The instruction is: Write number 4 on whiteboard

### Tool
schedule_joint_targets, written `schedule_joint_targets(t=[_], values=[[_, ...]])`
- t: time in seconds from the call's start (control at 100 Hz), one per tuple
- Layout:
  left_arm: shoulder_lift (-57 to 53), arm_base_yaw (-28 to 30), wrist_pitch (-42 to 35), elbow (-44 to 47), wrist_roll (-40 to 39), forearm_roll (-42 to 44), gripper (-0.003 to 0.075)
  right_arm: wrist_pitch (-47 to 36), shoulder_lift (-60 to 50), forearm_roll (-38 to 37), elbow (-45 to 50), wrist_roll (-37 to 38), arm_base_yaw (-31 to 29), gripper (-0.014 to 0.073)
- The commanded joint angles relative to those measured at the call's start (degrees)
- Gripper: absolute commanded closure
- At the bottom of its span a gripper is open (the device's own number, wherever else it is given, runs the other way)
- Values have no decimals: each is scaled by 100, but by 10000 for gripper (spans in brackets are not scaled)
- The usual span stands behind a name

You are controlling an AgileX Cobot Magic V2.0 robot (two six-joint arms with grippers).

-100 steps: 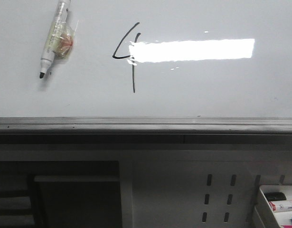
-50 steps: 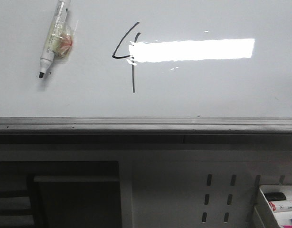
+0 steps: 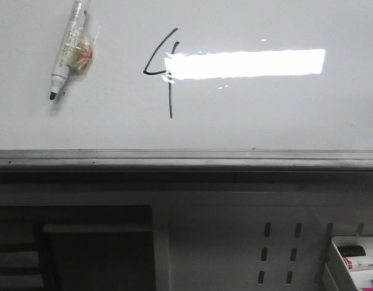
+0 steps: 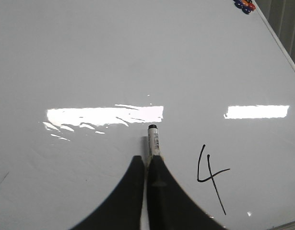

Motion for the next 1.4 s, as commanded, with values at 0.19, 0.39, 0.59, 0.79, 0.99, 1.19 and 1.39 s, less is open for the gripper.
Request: schedule_joint_targets(t=[0.19, 0.39, 0.59, 0.79, 0.99, 1.19, 1.39], values=[[54, 7, -52, -145, 3, 35, 741, -221, 67, 142, -151, -48, -23, 658], [54, 7, -52, -145, 3, 35, 741, -221, 67, 142, -151, -48, -23, 658], [76, 115, 3, -135, -542, 1685, 741, -221, 67, 142, -151, -48, -23, 658], [189, 1201, -11, 224, -4571, 5224, 741, -221, 67, 142, -151, -48, -23, 658], [67, 2342, 151, 524, -6444, 6904, 741, -221, 67, 142, -151, -48, -23, 658], [-54, 2868, 279, 699, -6642, 7433, 741, -221, 67, 142, -151, -48, -23, 658], [-235, 3065, 288, 1045, -6642, 7588, 741, -221, 67, 142, -151, -48, -23, 658]])
